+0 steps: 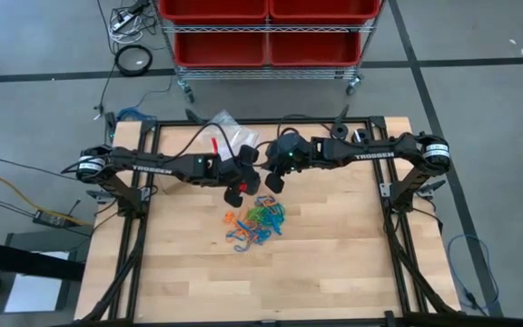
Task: Sort rubber bands
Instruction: Open the right transparent zip bag
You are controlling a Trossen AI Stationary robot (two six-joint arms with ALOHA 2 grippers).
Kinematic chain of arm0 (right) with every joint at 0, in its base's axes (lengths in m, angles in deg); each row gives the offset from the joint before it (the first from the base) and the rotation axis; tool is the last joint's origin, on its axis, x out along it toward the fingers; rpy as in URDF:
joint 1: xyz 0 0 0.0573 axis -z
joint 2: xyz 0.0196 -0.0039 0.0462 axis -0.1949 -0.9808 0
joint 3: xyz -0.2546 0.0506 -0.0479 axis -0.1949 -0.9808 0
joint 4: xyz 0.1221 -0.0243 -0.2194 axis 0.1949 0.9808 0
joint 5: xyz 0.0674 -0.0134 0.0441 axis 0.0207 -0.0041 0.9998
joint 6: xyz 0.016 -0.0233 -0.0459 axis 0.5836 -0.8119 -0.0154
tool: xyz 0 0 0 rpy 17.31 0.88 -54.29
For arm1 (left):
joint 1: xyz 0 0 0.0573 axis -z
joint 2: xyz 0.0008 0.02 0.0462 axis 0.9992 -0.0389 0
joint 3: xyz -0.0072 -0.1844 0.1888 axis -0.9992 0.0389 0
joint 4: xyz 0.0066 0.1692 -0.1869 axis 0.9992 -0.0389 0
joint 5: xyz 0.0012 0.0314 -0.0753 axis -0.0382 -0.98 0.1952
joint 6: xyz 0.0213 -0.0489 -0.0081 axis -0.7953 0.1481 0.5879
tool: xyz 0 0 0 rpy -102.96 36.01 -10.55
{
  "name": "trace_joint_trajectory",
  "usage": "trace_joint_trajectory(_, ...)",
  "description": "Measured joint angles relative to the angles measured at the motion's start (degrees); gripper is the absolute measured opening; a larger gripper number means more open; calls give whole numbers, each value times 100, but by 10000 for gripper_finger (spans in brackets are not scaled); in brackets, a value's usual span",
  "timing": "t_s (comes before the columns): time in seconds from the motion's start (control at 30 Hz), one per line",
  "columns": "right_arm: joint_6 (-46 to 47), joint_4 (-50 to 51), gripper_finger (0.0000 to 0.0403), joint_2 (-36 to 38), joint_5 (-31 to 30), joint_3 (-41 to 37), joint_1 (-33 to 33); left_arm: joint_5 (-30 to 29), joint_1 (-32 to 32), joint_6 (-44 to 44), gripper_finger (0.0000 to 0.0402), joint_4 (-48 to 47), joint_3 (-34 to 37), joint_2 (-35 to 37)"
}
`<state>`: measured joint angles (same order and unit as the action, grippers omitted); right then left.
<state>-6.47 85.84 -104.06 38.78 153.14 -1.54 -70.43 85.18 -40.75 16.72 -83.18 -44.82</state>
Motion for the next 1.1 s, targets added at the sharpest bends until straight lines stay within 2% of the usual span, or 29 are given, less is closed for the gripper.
trace_joint_trajectory(0.53,314,-211,0,0,-182,0,125,293,300,-315,3,-254,0,0)
trace_joint_trajectory(0.8,166,-320,0,0,-231,0,125,286,254,329,5,-50,0,0)
trace_joint_trajectory(1.1,23,-368,0,0,-215,0,125,1073,8,717,3,117,4,165)
